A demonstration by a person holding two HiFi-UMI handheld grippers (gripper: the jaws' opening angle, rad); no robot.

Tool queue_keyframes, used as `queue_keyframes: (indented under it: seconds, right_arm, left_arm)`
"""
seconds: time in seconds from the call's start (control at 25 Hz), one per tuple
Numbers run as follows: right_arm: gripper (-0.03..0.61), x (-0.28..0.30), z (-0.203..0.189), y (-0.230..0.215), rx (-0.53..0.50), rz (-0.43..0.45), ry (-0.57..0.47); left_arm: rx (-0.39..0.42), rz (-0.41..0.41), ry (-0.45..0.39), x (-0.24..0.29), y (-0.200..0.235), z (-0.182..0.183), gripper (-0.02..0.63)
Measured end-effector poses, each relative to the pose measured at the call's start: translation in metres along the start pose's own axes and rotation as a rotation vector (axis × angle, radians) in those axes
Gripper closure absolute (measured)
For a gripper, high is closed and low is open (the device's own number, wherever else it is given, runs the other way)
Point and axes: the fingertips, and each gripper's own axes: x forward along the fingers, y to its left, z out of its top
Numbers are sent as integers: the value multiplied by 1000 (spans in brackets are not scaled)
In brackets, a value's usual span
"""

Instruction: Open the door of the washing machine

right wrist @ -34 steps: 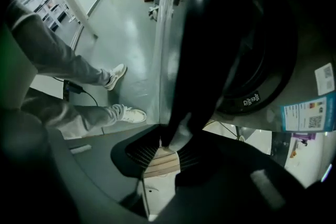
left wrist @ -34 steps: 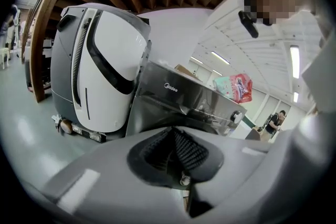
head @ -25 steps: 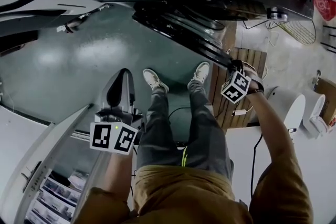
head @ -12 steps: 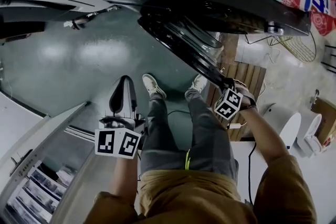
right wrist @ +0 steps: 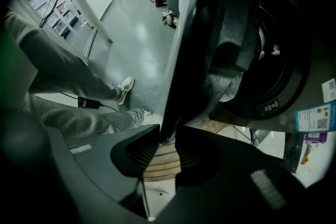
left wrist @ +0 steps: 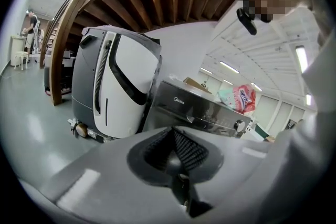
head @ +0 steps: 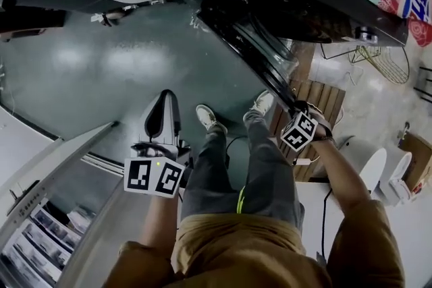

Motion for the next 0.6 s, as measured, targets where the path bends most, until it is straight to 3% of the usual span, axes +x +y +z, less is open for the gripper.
queue_keyframes:
  seconds: [0.6]
  right_arm:
    - [480, -3, 47, 102, 195, 24, -7]
  left_arm:
    - [-5, -89, 18, -53, 61, -5, 552]
